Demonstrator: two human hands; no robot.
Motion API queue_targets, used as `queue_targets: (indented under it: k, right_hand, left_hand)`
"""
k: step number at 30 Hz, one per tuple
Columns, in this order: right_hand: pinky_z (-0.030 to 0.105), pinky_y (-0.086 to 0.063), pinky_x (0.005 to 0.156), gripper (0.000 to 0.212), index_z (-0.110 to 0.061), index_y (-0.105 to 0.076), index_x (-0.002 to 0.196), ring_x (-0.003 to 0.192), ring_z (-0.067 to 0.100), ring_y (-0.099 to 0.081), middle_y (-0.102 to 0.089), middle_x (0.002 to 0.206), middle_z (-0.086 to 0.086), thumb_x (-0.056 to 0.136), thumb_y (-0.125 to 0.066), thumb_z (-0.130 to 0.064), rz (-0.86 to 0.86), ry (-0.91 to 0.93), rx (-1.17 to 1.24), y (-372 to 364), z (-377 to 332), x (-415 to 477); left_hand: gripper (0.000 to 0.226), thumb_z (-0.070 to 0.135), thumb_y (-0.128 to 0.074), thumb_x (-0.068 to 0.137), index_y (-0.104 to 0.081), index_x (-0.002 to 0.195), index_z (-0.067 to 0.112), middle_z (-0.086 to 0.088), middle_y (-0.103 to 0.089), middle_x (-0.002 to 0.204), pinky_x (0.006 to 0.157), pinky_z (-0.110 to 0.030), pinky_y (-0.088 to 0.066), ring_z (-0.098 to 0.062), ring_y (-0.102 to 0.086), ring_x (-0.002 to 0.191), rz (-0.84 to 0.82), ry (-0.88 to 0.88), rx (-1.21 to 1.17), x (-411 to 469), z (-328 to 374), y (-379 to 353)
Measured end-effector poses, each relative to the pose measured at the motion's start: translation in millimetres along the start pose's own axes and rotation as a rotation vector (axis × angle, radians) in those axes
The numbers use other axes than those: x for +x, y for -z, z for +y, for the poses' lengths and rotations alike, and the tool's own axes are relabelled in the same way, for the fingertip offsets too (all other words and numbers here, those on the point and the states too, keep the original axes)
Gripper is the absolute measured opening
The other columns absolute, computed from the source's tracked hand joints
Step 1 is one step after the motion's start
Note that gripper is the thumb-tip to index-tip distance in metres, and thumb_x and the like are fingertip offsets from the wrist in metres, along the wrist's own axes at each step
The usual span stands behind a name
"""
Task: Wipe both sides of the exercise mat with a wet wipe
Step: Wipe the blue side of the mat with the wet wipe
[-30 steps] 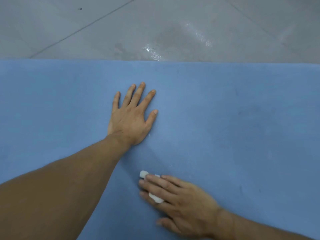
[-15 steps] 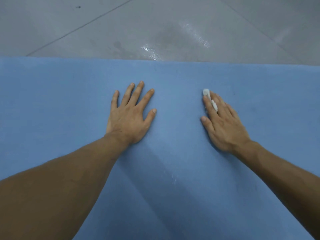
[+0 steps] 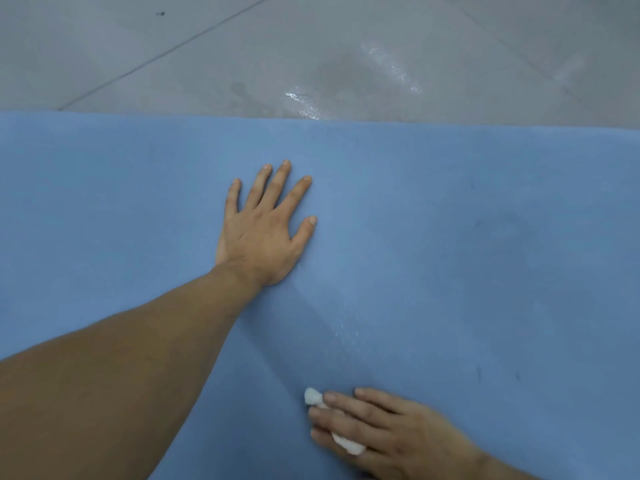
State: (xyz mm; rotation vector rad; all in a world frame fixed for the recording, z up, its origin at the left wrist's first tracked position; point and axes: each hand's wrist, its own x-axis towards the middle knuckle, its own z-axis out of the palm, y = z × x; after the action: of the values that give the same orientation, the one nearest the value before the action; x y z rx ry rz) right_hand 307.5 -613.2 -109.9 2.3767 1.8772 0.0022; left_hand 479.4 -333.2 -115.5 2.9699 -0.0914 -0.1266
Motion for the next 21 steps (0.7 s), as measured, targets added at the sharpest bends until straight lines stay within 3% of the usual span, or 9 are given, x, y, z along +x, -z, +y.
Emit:
queue_targets:
  k: [2, 4, 9, 12, 14, 16, 21]
  right_hand:
    - [0.036, -0.022, 0.124, 0.067, -0.019, -0.027, 0.164, 0.158, 0.017, -0.019, -0.018, 0.173, 0.001, 0.106, -0.039, -0.051, -0.026, -0.137, 0.130, 5, 22, 7]
    - [0.037, -0.017, 0.126, 0.069, -0.018, -0.021, 0.165, 0.159, 0.017, -0.016, -0.017, 0.173, 0.001, 0.107, -0.037, -0.051, -0.035, -0.314, 0.213, 5, 54, 16]
    - [0.043, -0.022, 0.126, 0.064, -0.018, -0.030, 0.163, 0.158, 0.020, -0.022, -0.025, 0.171, 0.005, 0.107, -0.027, -0.049, -0.035, -0.710, 0.257, -11, 151, 41]
    - [0.041, -0.012, 0.128, 0.067, -0.018, -0.019, 0.165, 0.160, 0.018, -0.010, -0.014, 0.173, 0.003, 0.107, -0.021, -0.050, -0.040, -1.017, 0.341, -11, 201, 42]
    - [0.036, -0.003, 0.127, 0.065, -0.019, -0.010, 0.166, 0.160, 0.016, 0.000, -0.004, 0.174, 0.001, 0.109, -0.023, -0.048, -0.056, -1.117, 0.396, -9, 211, 46]
    - [0.035, -0.002, 0.127, 0.068, -0.019, -0.007, 0.167, 0.160, 0.017, 0.001, -0.001, 0.175, 0.002, 0.108, -0.023, -0.049, -0.028, -1.079, 0.418, -7, 194, 55]
    - [0.047, -0.022, 0.126, 0.068, -0.008, -0.027, 0.163, 0.161, 0.028, -0.007, -0.008, 0.173, 0.015, 0.107, -0.036, -0.045, -0.011, -0.658, 0.303, -1, 101, 57]
  left_hand:
    - [0.068, 0.066, -0.009, 0.099, -0.004, 0.163, 0.043, 0.012, 0.008, 0.173, 0.127, -0.052, 0.003, -0.012, 0.009, 0.159, 0.001, 0.000, -0.004, 0, -1, 0]
    - [0.068, 0.066, -0.011, 0.100, -0.005, 0.163, 0.043, 0.012, 0.006, 0.173, 0.127, -0.053, 0.003, -0.012, 0.008, 0.159, 0.003, 0.000, -0.006, 1, -1, 0]
    - [0.066, 0.064, -0.016, 0.103, -0.006, 0.164, 0.043, 0.011, 0.006, 0.173, 0.127, -0.052, 0.003, -0.012, 0.007, 0.159, 0.011, -0.002, -0.006, 0, -1, -1]
    - [0.065, 0.064, -0.016, 0.103, -0.005, 0.164, 0.043, 0.011, 0.007, 0.173, 0.127, -0.053, 0.003, -0.012, 0.008, 0.159, 0.011, -0.003, -0.005, 0, -1, 0]
    - [0.065, 0.064, -0.015, 0.103, -0.004, 0.164, 0.043, 0.011, 0.007, 0.173, 0.127, -0.053, 0.003, -0.012, 0.009, 0.159, 0.010, -0.004, 0.000, 0, -1, -1]
    - [0.066, 0.065, -0.014, 0.103, -0.003, 0.164, 0.043, 0.011, 0.008, 0.173, 0.127, -0.053, 0.004, -0.012, 0.009, 0.159, 0.008, -0.005, 0.003, 0, -1, -1]
    - [0.066, 0.065, -0.015, 0.101, -0.007, 0.163, 0.044, 0.011, 0.005, 0.173, 0.127, -0.052, 0.003, -0.012, 0.006, 0.159, 0.021, -0.002, -0.011, 1, -1, -1]
